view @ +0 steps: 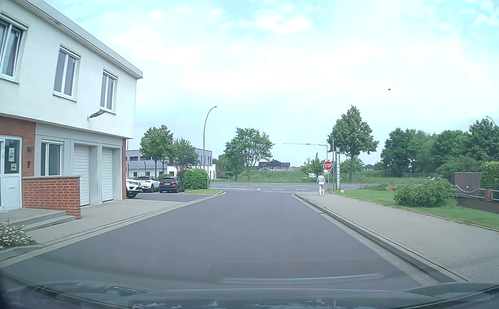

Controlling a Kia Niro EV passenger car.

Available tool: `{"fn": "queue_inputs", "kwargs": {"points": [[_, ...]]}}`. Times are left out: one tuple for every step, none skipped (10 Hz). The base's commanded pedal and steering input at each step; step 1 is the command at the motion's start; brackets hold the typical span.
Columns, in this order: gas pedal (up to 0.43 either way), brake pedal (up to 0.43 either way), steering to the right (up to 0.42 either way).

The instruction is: Follow the waypoints while adhering to traffic rules and regulations

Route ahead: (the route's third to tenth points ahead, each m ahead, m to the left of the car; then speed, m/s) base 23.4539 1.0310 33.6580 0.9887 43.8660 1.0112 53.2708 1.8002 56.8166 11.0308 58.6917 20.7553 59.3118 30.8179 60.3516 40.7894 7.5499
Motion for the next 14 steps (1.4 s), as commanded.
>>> {"fn": "queue_inputs", "kwargs": {"points": [[0.067,0.000,0.004],[0.039,0.000,0.004],[0.000,0.000,0.003],[0.000,0.000,0.004],[0.000,0.000,0.003],[0.000,0.000,0.004],[0.000,0.000,0.004],[0.000,0.000,0.003],[0.000,0.000,0.003],[0.000,0.000,0.004],[0.000,0.000,0.003],[0.000,0.000,0.003],[0.000,0.000,0.003],[0.000,0.000,0.004]]}}
